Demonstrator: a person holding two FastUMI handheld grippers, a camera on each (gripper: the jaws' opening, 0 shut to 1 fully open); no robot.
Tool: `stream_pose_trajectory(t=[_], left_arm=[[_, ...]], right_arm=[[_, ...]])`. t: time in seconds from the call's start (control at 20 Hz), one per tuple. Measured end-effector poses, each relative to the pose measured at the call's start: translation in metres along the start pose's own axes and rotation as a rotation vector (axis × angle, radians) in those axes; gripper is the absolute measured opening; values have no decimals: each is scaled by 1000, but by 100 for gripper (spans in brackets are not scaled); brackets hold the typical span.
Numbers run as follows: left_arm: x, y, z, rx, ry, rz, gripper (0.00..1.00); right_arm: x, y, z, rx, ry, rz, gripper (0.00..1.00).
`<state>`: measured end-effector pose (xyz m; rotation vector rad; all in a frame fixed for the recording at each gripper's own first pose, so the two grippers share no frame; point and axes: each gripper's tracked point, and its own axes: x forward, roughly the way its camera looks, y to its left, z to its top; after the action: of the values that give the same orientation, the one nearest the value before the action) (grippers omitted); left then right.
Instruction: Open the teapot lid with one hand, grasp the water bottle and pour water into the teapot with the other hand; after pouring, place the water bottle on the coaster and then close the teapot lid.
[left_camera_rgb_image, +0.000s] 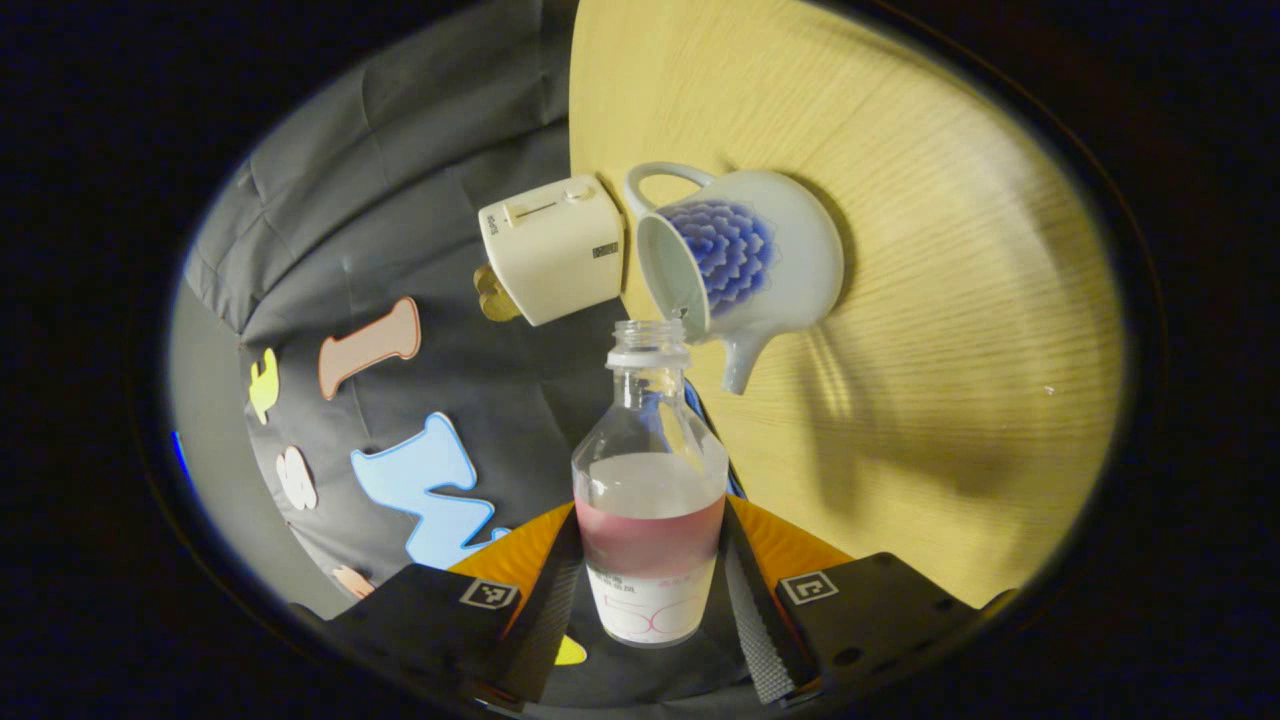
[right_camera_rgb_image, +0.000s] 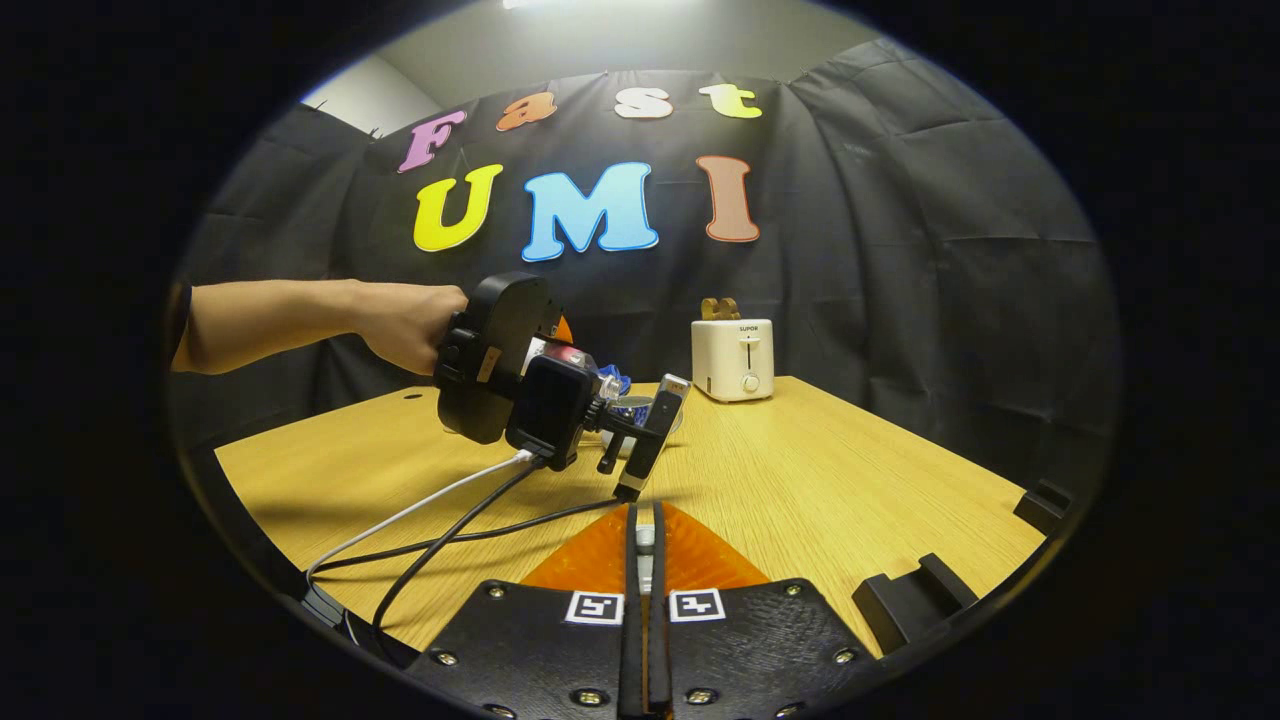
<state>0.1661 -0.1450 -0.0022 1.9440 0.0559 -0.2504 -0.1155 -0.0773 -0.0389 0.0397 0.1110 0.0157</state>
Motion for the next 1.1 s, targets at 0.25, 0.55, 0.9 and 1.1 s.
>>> stream_pose_trajectory(t=[0.25,0.55,0.9,1.1], left_arm=[[-4,5,2,45,-1,8,87],[-3,10,3,86,-5,14,86],[0,21,3,152,9,56,86],[1,26,1,181,12,67,86]], right_arm=[[-1,4,0,-3,0,19,2],[2,5,0,-7,1,24,3],[1,3,-1,-5,0,19,2],[1,-1,-1,1,2,8,2]])
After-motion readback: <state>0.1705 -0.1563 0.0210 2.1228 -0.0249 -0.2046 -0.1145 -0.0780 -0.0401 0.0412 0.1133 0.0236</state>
